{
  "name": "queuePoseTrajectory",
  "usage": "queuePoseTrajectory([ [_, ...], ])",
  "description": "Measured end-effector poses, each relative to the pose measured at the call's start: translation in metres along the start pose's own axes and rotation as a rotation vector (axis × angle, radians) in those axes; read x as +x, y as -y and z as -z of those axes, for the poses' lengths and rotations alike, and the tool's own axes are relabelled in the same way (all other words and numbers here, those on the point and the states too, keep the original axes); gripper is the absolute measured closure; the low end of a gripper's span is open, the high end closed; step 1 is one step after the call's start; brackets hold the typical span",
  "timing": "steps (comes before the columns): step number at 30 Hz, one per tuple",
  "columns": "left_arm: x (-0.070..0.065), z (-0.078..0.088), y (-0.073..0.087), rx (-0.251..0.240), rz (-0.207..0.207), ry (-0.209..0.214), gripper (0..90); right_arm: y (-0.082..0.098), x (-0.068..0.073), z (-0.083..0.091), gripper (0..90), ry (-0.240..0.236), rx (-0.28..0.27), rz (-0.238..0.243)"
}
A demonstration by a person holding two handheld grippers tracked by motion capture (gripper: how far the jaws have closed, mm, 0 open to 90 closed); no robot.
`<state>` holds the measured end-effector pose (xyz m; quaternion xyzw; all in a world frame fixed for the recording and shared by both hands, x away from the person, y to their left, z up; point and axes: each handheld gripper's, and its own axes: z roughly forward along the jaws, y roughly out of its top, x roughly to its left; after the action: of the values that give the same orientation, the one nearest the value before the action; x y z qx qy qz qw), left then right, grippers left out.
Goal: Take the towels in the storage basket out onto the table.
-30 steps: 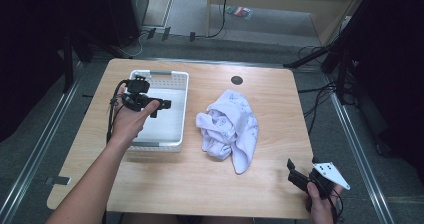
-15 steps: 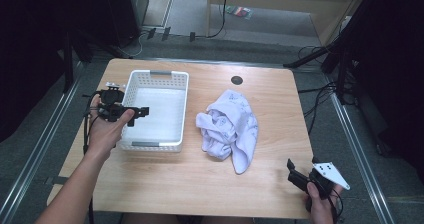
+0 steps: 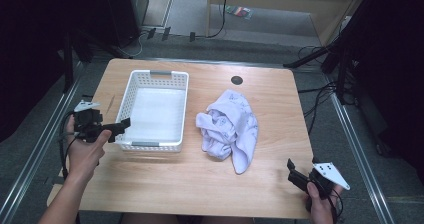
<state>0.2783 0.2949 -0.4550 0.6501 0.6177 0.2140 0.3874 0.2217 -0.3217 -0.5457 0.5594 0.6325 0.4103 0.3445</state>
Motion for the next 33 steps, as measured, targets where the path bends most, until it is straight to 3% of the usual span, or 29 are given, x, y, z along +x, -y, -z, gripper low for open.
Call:
queuePoseTrajectory([
  [8,0.018,0.014,0.033,-0.059,0.016,0.012,0.0,0.000,0.000,0.000,12.5,0.003,0.002,0.001],
  [15,0.039,0.027,0.069,-0.170,0.029,0.007,0.0,0.000,0.000,0.000,12.6,0.006,0.003,0.000],
  [23,0.062,0.025,0.097,-0.171,0.059,-0.027,0.0,0.000,0.000,0.000,12.6,0.007,0.004,0.000],
  [27,0.071,0.026,0.103,-0.174,0.066,-0.032,0.0,0.000,0.001,0.000,12.6,0.008,0.005,0.000],
  [30,0.081,0.030,0.109,-0.191,0.071,-0.074,0.0,0.000,0.000,0.000,12.6,0.008,0.003,0.000],
  [33,0.090,0.033,0.112,-0.214,0.084,-0.086,0.0,0.000,0.000,0.000,12.6,0.007,0.002,0.000],
])
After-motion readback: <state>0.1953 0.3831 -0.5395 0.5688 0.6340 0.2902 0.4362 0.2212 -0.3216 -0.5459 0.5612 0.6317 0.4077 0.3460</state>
